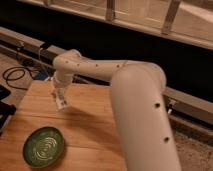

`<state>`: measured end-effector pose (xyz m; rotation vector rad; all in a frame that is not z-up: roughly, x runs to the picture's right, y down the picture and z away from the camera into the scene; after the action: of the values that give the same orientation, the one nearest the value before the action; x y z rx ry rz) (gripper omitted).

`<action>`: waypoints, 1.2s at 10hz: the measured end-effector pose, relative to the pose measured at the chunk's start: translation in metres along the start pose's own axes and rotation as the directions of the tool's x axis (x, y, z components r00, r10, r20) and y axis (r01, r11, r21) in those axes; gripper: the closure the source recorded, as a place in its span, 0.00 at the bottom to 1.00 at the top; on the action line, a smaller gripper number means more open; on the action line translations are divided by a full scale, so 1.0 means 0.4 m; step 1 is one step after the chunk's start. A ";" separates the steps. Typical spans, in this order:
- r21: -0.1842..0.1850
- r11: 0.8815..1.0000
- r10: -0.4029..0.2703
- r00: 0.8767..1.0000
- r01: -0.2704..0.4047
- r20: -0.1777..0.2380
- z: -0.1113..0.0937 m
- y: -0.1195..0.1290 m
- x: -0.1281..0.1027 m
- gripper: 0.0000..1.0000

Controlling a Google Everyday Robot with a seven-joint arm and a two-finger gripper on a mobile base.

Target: Place the bottle in the ceramic bowl

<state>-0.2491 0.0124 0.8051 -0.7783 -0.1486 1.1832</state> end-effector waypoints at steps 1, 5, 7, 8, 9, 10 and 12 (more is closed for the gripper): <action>-0.046 0.999 -0.023 1.000 0.024 0.014 -0.023 0.000 0.030 1.00; -0.149 0.985 -0.087 0.996 0.083 -0.021 -0.053 0.107 0.177 1.00; -0.184 0.979 -0.097 0.993 0.083 -0.068 -0.059 0.187 0.268 1.00; -0.207 0.976 -0.093 0.991 0.071 -0.097 -0.062 0.210 0.308 1.00; -0.220 0.973 -0.094 0.989 0.067 -0.115 -0.060 0.224 0.329 1.00; -0.221 0.973 -0.099 0.988 0.071 -0.115 -0.058 0.228 0.329 1.00; -0.220 0.973 -0.097 0.989 0.070 -0.114 -0.059 0.224 0.328 1.00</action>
<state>-0.2540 0.1295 0.6952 -1.0248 -0.2074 1.0458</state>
